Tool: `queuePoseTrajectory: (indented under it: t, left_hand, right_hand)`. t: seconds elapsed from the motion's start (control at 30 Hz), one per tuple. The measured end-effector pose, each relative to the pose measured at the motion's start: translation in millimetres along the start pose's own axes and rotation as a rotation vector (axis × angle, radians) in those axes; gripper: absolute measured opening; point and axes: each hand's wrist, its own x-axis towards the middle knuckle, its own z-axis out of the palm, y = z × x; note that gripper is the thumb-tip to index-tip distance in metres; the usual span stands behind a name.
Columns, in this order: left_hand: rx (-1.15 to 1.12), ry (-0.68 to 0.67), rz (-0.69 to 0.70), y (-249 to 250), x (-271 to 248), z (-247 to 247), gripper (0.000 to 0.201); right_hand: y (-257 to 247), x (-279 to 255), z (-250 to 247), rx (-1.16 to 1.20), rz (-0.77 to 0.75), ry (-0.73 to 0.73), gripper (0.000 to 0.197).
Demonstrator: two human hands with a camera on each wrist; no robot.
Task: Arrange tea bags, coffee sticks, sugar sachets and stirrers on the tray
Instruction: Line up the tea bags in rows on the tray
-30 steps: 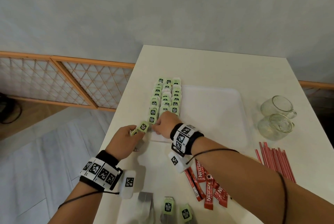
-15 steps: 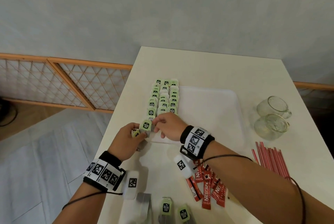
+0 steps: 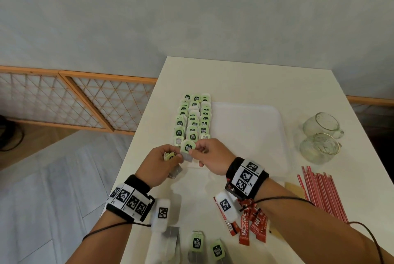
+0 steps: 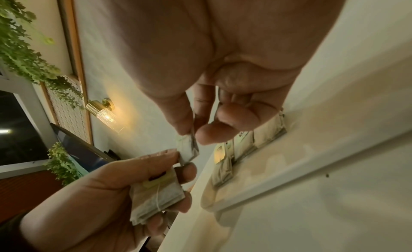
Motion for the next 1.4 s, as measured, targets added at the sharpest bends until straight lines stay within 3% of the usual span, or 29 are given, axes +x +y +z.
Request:
queuePoseTrajectory:
  t: [0.2,0.37,0.53,0.73,0.9,1.1,1.27,1.4]
  left_hand:
    - [0.043,0.035,0.015,-4,-2,-1,0.008]
    - [-0.093,0.092,-0.079,-12,-1,-6,0.015]
    - [-0.165,0.040,-0.153,-16,0,-15,0.011]
    - [-0.187,-0.055,-0.154,-13,-1,-16,0.028]
    - [-0.204,-0.108,-0.118,-12,0,-14,0.032]
    - [-0.186,-0.034,-0.082,-8,2,-8,0.033]
    - [-0.162,0.007,-0.066,-5,5,-4,0.027]
    - [-0.153,0.001,-0.038,-4,7,1,0.022]
  right_hand:
    - [5,-2,2,-0.066,0.058,-0.015,0.029]
    - [12,11,-3,-0.161,0.105,0.134,0.037]
    - [6,19,-3,-0.334,0.151,0.012,0.040]
    - [-4,28,3,-0.407,0.189,0.067,0.028]
    - [-8,32,1,-0.403,0.212,0.071,0.024]
    - [-6,22,-1,-0.323,0.167,0.076,0.037]
    - [-6,6,-3,-0.120,0.096,-0.114,0.042]
    - [-3,-10,-3,-0.108,0.054,-0.197,0.027]
